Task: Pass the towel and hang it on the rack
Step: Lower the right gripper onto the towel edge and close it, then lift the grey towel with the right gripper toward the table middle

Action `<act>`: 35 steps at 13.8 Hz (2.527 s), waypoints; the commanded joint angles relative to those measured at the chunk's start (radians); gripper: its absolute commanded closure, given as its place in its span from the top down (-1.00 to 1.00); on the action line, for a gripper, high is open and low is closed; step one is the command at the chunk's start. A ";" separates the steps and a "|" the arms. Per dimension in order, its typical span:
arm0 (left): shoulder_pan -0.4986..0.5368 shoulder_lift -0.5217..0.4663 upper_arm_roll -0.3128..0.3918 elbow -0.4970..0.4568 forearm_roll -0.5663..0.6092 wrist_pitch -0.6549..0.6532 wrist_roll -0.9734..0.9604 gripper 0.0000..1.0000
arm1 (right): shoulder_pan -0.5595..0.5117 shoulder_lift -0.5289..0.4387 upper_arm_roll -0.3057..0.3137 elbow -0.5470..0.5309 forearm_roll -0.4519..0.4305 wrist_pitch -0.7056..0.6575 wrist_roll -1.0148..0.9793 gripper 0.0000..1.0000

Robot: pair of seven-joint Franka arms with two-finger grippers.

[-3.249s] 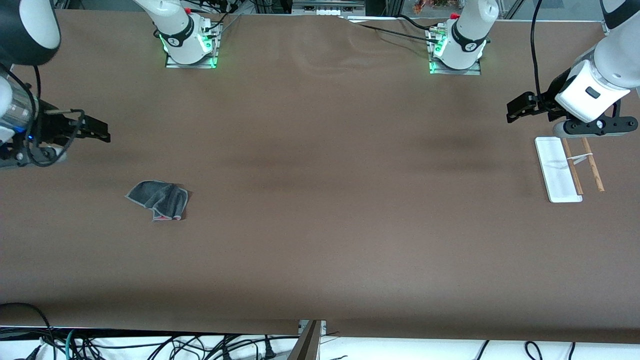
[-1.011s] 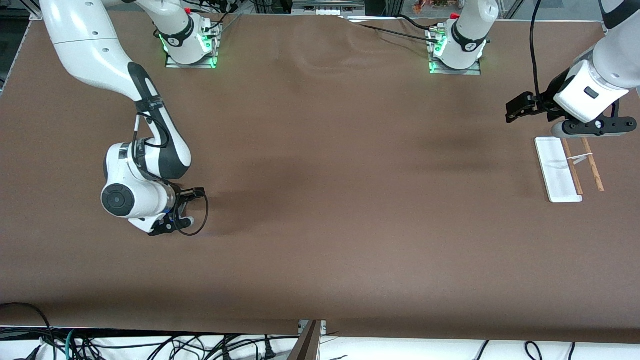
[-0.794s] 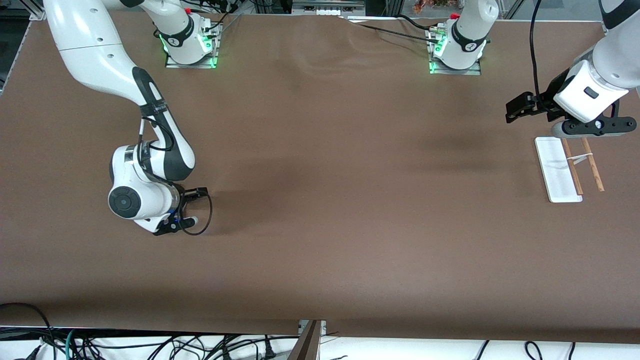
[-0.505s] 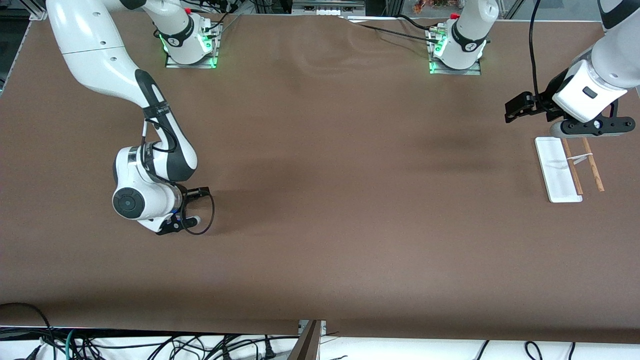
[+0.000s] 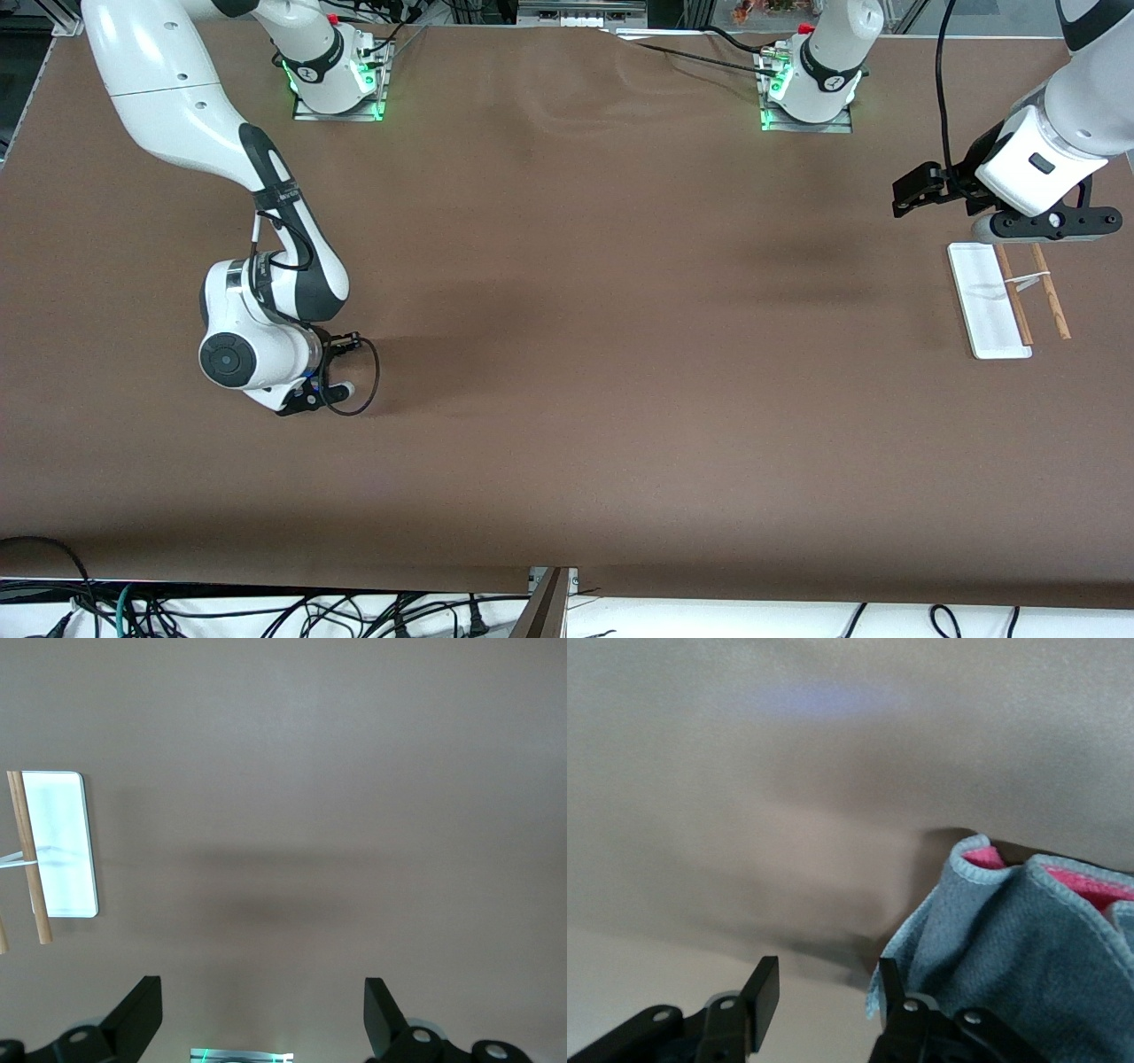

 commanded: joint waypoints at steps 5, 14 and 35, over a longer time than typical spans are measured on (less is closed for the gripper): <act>-0.004 0.028 0.001 0.053 -0.020 -0.017 0.002 1.00 | -0.009 0.004 -0.007 -0.021 -0.007 0.005 -0.014 0.06; -0.004 0.028 0.001 0.053 -0.013 -0.020 0.004 1.00 | -0.013 -0.001 -0.015 -0.018 -0.007 -0.001 -0.006 -1.00; -0.004 0.028 0.001 0.053 -0.018 -0.022 0.005 1.00 | -0.009 -0.157 -0.011 0.513 0.007 -0.523 -0.051 -1.00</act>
